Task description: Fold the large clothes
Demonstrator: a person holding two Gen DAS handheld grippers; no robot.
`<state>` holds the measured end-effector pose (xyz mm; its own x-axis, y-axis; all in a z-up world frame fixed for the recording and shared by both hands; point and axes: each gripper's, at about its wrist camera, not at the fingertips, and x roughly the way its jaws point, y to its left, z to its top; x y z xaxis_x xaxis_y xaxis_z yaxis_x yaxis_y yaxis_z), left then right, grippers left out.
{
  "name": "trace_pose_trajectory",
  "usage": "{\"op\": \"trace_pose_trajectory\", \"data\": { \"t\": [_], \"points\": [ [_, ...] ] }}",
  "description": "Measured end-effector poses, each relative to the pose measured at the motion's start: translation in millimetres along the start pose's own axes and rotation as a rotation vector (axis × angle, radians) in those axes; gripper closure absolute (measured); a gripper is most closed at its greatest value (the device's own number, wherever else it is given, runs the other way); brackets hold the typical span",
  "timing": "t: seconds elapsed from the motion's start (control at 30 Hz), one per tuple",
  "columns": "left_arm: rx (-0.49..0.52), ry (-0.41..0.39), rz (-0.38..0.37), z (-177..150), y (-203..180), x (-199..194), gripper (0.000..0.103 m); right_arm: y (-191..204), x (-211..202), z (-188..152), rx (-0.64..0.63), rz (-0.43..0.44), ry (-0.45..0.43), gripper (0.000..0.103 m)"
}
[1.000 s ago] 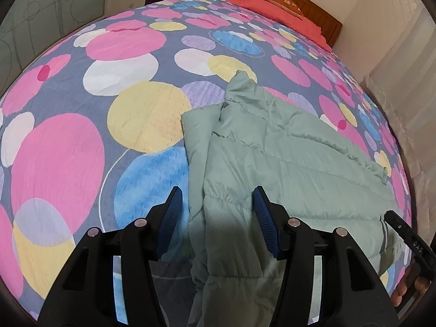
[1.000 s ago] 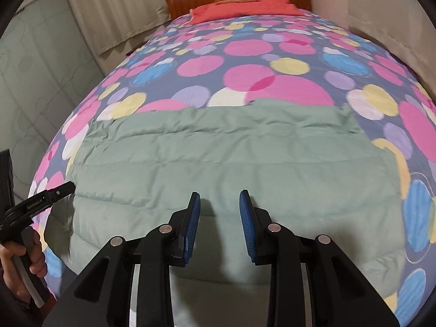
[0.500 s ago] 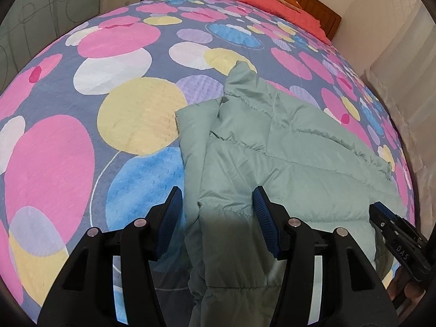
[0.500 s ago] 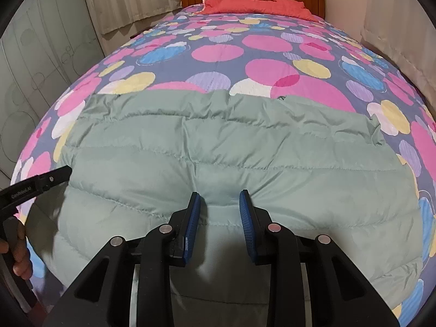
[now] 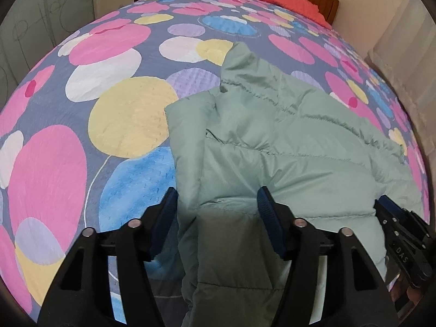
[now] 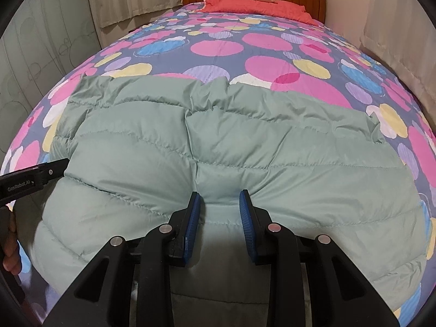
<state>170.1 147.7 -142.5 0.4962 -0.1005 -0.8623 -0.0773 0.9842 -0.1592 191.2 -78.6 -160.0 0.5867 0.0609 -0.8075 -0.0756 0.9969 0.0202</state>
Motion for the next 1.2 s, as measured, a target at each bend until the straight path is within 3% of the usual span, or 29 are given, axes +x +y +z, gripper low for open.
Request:
{"op": "trace_pose_trajectory", "data": {
  "t": [0.17,0.33,0.4,0.5,0.83,1.2],
  "points": [
    [0.02,0.018,-0.006,-0.6,-4.8,8.0,0.045,0.6,3.2,-3.0,-0.008,-0.012,-0.012,0.072],
    [0.045,0.021,-0.031,-1.5,-11.5,10.4,0.066,0.3,5.4,-4.9,0.001,-0.007,-0.015,0.072],
    [0.052,0.014,-0.045,-1.8,-14.5,8.6,0.082,0.6,5.4,-5.5,0.001,-0.006,-0.015,0.072],
    [0.057,-0.005,-0.047,-1.7,-19.3,1.6,0.09,-0.6,6.5,-5.7,0.004,-0.002,-0.015,0.072],
    [0.053,-0.116,-0.109,10.8,-38.7,-59.0,0.094,-16.1,-9.3,-5.4,0.04,0.031,-0.036,0.072],
    [0.205,-0.202,-0.124,21.7,-127.5,-112.4,0.094,-118.9,-67.6,-12.3,0.192,-0.004,-0.114,0.072]
  ]
}}
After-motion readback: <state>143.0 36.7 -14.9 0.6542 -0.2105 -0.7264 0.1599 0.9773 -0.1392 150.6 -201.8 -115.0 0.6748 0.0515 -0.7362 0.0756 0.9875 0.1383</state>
